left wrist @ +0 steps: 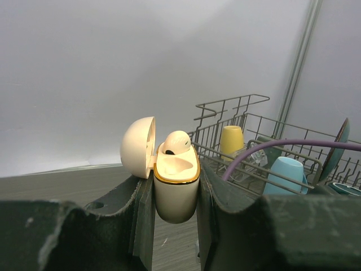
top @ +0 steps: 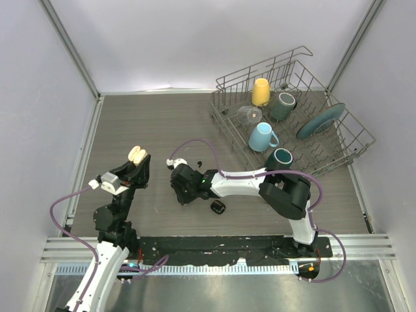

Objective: Insert the wireless bluetooth earbuds into the charging case
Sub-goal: Pick up the earbud from the center of the board.

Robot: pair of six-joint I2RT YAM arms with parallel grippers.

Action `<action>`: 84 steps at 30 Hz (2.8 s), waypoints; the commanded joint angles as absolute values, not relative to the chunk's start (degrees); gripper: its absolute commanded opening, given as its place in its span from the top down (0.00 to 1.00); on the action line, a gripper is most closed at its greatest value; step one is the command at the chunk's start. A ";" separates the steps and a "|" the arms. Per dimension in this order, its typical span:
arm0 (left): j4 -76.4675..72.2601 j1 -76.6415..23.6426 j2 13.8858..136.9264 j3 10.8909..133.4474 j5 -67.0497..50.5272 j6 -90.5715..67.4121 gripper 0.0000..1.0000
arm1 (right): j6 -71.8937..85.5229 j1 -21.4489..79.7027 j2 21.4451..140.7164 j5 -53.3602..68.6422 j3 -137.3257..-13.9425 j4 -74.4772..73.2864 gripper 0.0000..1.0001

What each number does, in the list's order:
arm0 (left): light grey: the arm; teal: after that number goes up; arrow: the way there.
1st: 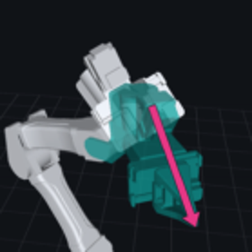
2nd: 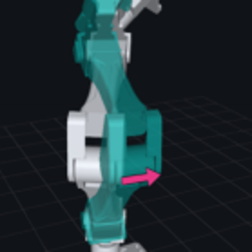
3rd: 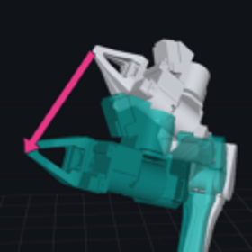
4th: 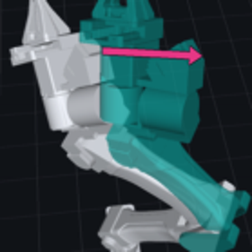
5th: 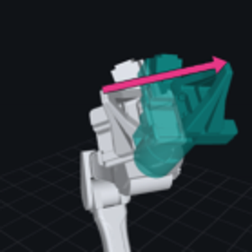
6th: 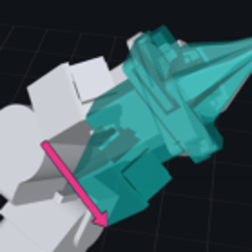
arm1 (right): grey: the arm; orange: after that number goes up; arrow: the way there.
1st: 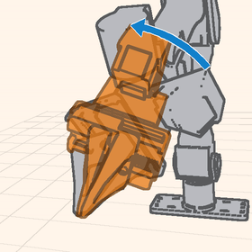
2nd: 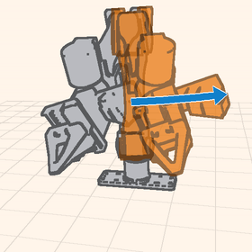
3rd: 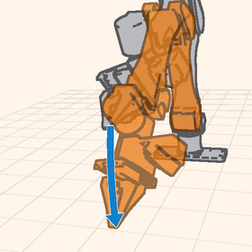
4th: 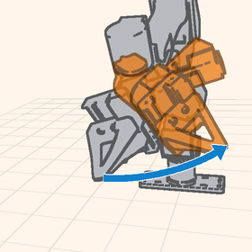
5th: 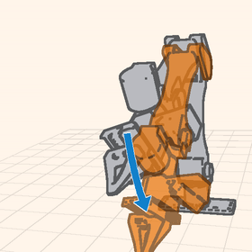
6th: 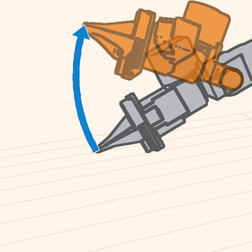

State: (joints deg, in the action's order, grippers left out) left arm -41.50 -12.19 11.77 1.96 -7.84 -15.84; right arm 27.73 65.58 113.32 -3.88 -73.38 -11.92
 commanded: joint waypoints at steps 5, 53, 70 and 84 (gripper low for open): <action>-43.59 -11.78 11.25 0.35 -6.59 -15.38 1.00 | 29.00 66.01 112.59 -9.13 -73.92 -12.65 0.74; -45.35 -11.78 13.27 -0.79 -6.50 -16.08 1.00 | 34.19 64.42 112.85 -18.54 -72.60 -20.21 0.70; -46.05 -11.78 13.89 -0.88 -6.50 -16.17 1.00 | 35.51 64.42 112.76 -21.09 -72.69 -22.32 0.60; -45.88 -11.78 13.54 -0.97 -6.50 -16.35 1.00 | 36.47 64.42 113.29 -19.86 -73.21 -22.06 0.75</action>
State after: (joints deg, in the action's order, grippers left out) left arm -43.00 -12.16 13.74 1.96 -7.46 -16.14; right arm 35.42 64.64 111.66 -19.70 -72.55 -19.99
